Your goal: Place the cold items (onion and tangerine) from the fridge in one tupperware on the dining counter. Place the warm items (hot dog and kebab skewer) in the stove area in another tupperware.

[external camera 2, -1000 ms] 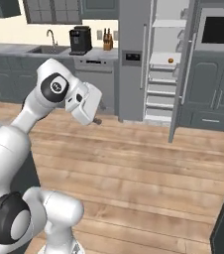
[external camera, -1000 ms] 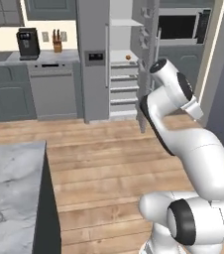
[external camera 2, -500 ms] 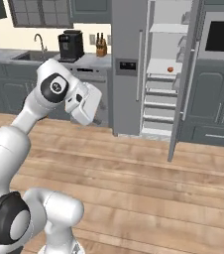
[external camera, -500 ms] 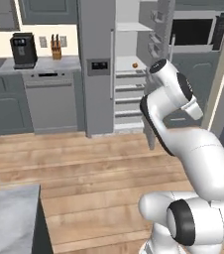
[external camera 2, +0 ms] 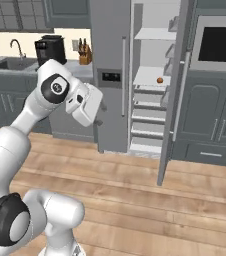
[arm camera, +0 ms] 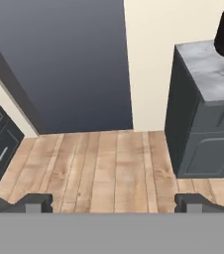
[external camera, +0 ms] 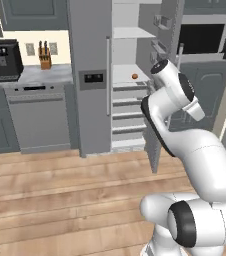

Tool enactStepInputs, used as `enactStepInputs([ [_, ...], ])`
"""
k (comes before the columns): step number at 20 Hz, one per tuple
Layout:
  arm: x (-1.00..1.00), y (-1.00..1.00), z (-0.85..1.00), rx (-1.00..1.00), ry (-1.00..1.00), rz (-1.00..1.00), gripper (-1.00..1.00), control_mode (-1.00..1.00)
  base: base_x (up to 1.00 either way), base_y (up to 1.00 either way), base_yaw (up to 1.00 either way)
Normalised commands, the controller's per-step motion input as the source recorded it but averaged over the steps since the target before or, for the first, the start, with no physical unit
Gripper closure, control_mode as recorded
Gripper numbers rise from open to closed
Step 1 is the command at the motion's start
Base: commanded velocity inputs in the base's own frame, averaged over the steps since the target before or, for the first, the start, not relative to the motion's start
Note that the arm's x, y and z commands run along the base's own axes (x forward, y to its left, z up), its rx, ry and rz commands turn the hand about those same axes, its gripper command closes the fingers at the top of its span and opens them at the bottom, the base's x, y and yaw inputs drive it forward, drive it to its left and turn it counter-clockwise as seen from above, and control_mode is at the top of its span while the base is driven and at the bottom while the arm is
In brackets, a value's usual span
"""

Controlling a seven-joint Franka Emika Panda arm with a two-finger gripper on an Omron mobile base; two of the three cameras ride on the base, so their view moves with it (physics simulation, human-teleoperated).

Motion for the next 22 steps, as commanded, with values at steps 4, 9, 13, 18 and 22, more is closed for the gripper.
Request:
enactStepInputs([
  [4,0.0,0.0,0.0,0.0,0.0,0.0,-1.0,1.0,1.0,-0.01,-0.06],
  [9,0.0,0.0,0.0,0.0,0.0,0.0,-1.0,1.0,1.0,-0.1,-0.04],
  [13,0.0,0.0,0.0,0.0,0.0,0.0,-1.0,1.0,1.0,-0.29,-0.02],
  [18,0.0,0.0,0.0,0.0,0.0,0.0,-1.0,1.0,1.0,-0.68,0.0],
  [22,0.0,0.0,0.0,0.0,0.0,0.0,-1.0,1.0,1.0,-0.26,0.0],
])
